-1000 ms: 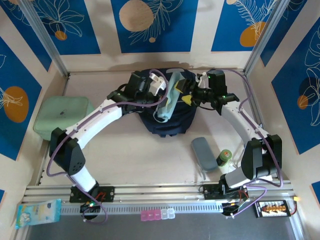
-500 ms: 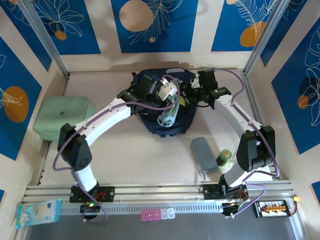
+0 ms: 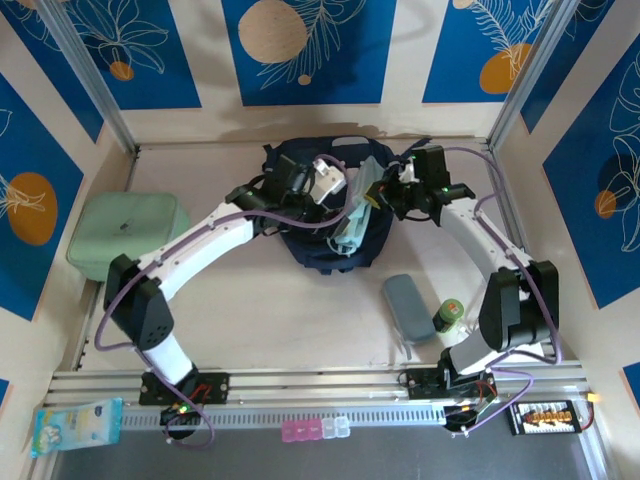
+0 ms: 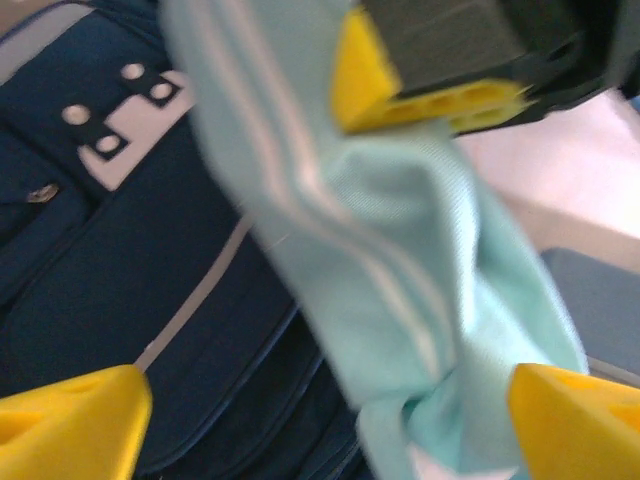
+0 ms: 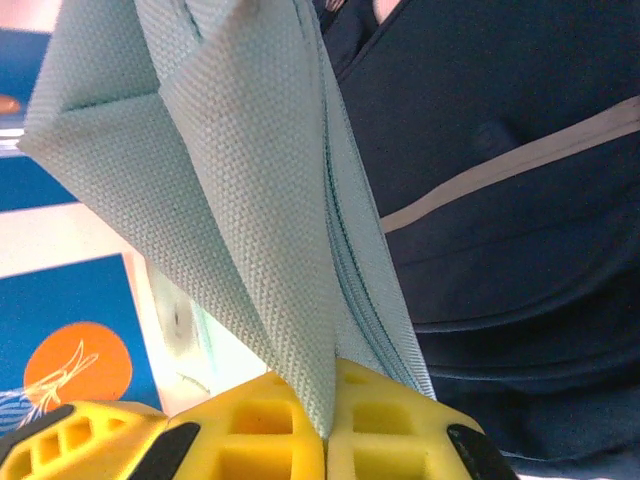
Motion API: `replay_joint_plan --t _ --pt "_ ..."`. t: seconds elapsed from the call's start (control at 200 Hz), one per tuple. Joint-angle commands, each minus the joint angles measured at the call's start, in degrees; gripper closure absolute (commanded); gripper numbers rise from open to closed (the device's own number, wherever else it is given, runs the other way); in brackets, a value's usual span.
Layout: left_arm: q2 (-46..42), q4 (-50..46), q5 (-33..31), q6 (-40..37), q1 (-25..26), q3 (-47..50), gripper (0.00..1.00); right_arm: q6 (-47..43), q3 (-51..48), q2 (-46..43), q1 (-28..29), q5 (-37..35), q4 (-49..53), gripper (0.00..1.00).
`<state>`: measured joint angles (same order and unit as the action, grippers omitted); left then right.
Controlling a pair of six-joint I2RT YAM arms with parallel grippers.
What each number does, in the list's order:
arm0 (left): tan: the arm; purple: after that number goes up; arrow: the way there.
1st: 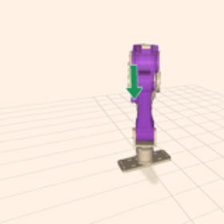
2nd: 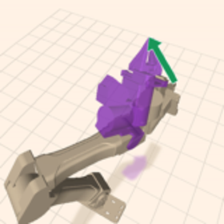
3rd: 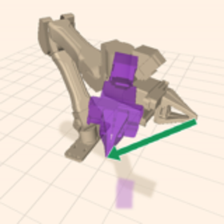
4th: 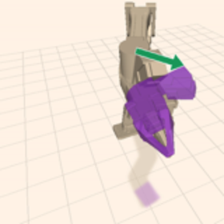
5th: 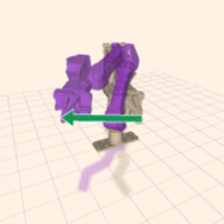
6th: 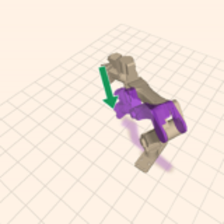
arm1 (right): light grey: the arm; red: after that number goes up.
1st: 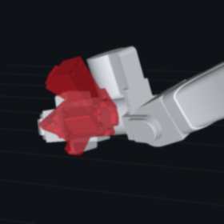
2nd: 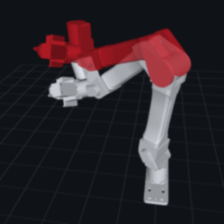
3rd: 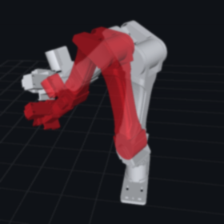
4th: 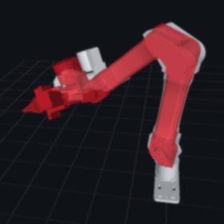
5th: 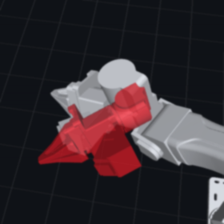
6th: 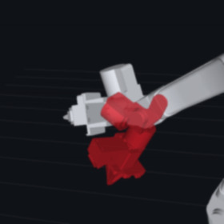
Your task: Pack the student bag
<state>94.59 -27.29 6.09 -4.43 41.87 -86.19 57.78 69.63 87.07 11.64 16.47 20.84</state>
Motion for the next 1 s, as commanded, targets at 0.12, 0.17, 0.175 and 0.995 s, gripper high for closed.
replay_joint_plan --t 0.12,0.17,0.175,0.995 --pt "-4.3 3.1 -6.1 -6.3 -0.1 4.1 0.0 -5.4 -2.8 -9.0 -6.2 -5.8 4.4 1.0" --pt "-2.9 1.8 -6.1 -7.9 -0.3 3.2 0.0 -6.4 -3.7 -10.4 -8.1 -6.7 5.3 1.0" --pt "-2.7 1.7 -6.0 -8.2 -0.4 3.0 0.0 -6.5 -3.8 -10.6 -8.2 -6.8 5.4 1.0" --pt "26.2 -12.8 -9.6 -20.4 -3.1 -17.3 0.33 -5.5 -8.9 -17.2 -17.4 -3.3 7.3 1.0"
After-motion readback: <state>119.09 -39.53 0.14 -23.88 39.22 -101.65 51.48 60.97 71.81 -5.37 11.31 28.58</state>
